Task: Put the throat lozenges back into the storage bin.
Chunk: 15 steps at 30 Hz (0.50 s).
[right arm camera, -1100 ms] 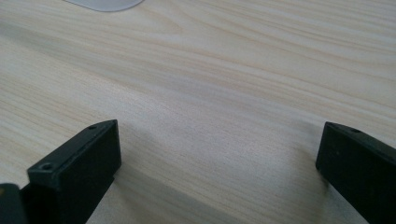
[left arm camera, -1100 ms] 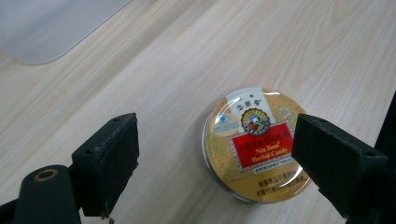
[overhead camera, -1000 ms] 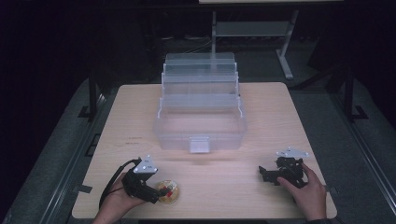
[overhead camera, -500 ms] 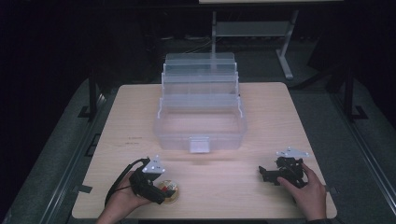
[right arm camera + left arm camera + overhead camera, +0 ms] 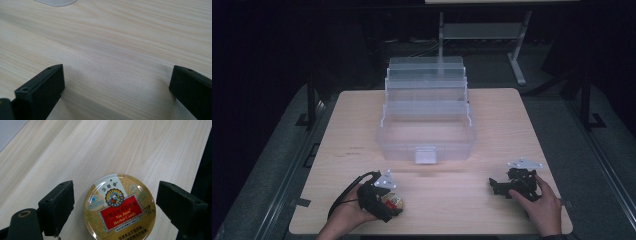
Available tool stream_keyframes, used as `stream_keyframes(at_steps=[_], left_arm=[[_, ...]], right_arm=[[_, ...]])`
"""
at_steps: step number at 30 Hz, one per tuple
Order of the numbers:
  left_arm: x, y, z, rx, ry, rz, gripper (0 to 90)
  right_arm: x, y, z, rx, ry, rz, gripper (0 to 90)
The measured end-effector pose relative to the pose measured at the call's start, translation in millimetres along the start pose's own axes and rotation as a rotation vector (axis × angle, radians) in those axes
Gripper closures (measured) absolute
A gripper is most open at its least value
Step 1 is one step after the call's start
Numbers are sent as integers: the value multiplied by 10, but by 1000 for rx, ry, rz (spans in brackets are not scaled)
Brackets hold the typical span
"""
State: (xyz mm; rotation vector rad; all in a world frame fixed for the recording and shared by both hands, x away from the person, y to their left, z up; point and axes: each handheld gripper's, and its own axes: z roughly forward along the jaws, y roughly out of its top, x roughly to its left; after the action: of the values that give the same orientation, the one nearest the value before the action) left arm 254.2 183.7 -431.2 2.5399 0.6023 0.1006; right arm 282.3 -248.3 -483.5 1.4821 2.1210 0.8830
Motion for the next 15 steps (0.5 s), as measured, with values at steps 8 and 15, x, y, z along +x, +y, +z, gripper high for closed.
stream_keyframes(at_steps=[8,15], left_arm=[[-11,16,59,57,-17,22,142],[-25,16,106,90,-9,25,142]], right_arm=[[0,0,0,0,0,0,0],[0,0,0,0,0,0,0]])
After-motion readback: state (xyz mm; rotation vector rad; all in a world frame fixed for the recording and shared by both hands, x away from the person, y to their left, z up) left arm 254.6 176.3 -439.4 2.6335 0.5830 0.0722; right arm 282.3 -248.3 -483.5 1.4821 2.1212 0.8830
